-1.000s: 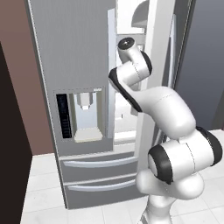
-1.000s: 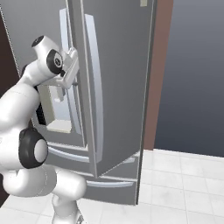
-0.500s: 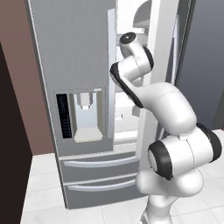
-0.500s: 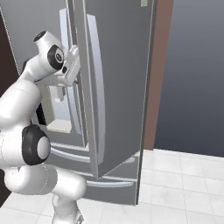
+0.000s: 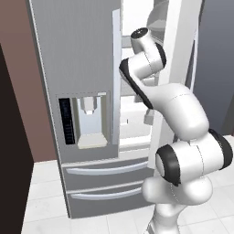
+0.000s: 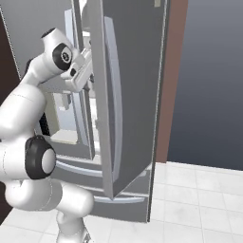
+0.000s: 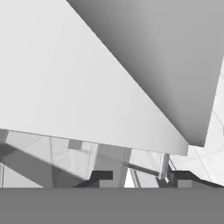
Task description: Retrieve the sausage and cheese from the fridge and place them on the cutting board on the counter.
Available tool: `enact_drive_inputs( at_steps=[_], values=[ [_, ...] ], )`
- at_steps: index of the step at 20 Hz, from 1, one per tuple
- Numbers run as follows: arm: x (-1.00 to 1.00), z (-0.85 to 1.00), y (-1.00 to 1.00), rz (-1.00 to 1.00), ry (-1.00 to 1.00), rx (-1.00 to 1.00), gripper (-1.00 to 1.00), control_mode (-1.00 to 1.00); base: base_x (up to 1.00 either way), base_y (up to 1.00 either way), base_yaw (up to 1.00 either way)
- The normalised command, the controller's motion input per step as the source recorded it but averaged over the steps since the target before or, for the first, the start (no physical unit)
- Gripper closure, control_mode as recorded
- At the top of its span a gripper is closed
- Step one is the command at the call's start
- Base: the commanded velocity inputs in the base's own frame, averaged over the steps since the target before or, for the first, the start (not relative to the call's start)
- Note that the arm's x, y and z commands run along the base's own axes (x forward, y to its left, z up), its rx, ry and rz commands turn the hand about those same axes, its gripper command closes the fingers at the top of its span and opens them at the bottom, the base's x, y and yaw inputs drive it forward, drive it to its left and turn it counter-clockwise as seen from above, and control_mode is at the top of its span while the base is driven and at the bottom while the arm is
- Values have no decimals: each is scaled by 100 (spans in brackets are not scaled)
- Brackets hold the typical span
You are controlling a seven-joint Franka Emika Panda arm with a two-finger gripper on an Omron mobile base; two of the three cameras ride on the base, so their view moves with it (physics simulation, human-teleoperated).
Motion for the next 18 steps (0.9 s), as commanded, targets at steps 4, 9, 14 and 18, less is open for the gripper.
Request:
enact_drive_inputs(
  at_steps=[4,9,14,18],
  values=[
    [-10,-30,-100,-7,6,0,-100,-100,0,0,0],
    [-8,-39,-100,-8,5,0,-100,-100,0,0,0],
    [0,-28,-100,-8,6,0,-100,-100,0,0,0],
    [0,-21,-100,-8,7,0,-100,-100,0,0,0]
  ],
)
